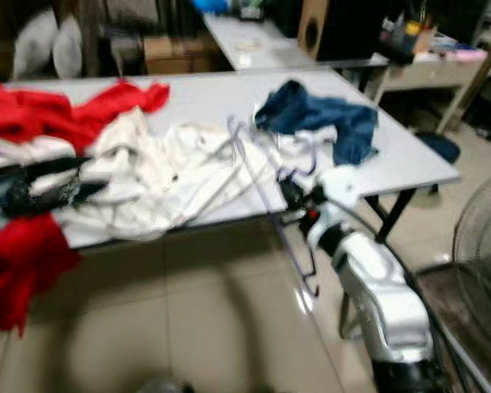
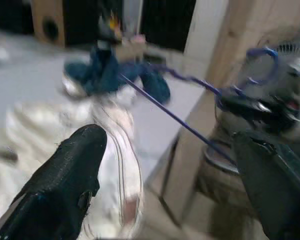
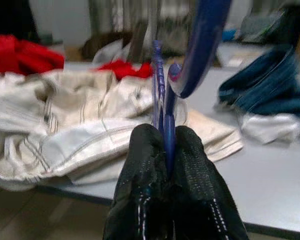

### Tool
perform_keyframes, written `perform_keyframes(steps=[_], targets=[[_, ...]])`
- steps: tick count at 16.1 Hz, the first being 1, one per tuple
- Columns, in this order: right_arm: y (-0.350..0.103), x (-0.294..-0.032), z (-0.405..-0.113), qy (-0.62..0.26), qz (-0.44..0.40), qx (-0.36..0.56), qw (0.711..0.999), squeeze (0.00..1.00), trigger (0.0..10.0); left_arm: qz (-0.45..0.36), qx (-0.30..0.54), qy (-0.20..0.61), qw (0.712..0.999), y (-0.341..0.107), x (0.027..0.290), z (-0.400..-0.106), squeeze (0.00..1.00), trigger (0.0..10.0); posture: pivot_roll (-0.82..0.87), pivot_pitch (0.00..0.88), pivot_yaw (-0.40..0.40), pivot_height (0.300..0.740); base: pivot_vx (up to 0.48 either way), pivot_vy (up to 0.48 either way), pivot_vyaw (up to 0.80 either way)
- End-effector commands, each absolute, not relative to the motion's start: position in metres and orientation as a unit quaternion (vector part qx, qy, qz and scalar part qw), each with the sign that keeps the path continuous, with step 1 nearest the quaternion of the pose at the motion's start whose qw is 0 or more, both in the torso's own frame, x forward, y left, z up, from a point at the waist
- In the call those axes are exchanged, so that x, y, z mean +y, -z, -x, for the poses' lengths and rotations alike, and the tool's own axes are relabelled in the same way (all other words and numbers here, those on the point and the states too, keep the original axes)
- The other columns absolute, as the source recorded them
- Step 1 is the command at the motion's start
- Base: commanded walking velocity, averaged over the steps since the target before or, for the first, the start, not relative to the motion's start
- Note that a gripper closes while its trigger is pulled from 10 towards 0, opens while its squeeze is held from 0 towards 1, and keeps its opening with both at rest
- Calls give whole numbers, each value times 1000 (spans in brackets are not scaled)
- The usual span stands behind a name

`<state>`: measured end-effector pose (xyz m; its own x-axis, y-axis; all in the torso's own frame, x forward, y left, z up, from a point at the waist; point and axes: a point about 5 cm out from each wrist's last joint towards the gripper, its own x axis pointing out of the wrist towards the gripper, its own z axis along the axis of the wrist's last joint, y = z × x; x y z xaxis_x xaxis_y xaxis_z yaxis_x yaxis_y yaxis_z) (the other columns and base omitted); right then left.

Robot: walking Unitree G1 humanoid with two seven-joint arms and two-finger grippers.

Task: Hang hanger

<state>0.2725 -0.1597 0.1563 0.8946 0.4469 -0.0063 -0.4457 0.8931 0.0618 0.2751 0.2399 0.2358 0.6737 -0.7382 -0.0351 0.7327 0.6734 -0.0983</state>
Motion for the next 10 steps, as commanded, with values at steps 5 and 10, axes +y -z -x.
perform_keyframes(steps=[5, 10], targets=[[-160, -157, -238, -203, -18, -27, 979, 0, 10000, 27, 22, 244, 969, -173, 194, -276, 929, 10000, 125, 0, 7, 740, 0, -96, 0], [-129, -164, -222, -226, 25, 36, 973, 0, 10000, 0, 70, 193, 979, -117, 187, -252, 925, 10000, 129, 0, -34, 740, 0, -480, 0]])
